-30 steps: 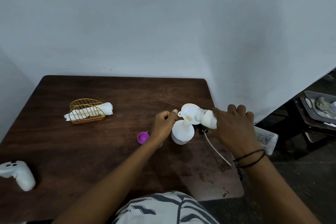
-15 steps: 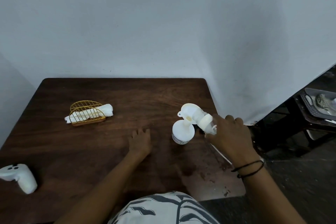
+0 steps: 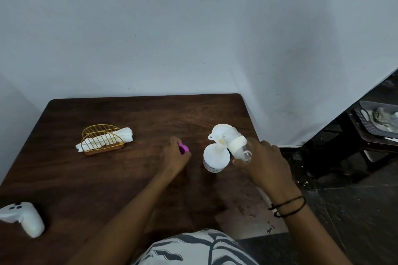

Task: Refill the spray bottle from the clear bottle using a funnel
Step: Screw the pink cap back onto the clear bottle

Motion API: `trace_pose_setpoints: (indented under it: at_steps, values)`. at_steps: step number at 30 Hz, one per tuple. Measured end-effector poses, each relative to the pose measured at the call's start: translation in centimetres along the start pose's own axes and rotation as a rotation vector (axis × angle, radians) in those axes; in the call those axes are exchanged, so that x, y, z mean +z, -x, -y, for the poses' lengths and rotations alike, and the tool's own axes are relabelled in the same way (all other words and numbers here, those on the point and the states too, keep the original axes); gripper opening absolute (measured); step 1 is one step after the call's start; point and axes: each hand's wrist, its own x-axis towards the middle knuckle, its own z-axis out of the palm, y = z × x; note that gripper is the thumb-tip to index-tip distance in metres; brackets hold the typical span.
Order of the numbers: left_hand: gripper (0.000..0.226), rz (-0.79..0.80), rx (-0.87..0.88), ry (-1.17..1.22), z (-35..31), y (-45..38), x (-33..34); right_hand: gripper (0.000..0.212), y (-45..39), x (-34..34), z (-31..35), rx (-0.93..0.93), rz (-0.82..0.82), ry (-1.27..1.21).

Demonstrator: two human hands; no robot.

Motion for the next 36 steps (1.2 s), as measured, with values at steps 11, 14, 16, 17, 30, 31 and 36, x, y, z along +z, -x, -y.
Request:
trace_pose_setpoints:
  at_steps: [11, 14, 16, 17, 30, 31, 36]
  values:
    - [0.020, -0.173, 0.073, 1.060, -6.9, 1.1, -3.1, 0.056, 2.4, 3.3, 4.9, -0.132, -0.124, -0.384]
    - [0.016, -0.174, 0.147, 1.161, -7.8, 2.3, -4.0, 0.057, 2.3, 3.9, 5.8, -0.159, -0.094, -0.476]
    - [0.018, -0.162, 0.214, 1.160, -8.2, 3.0, -4.6, 0.052, 2.1, 4.1, 6.2, -0.193, -0.100, -0.507]
    - [0.020, -0.153, 0.249, 1.152, -8.2, 3.3, -4.8, 0.050, 2.0, 4.1, 6.4, -0.208, -0.104, -0.515]
    - [0.030, 0.082, 0.461, 0.735, -6.7, 3.1, -8.9, 0.044, 1.2, 5.7, 9.3, -0.278, 0.001, -0.840]
    - [0.031, 0.124, 0.443, 0.764, -6.5, 2.9, -9.1, 0.046, 1.3, 5.8, 9.4, -0.287, 0.001, -0.861]
    - [0.028, 0.028, 0.310, 0.911, -7.0, 3.5, -8.0, 0.041, 1.0, 6.3, 9.9, -0.305, -0.028, -0.923]
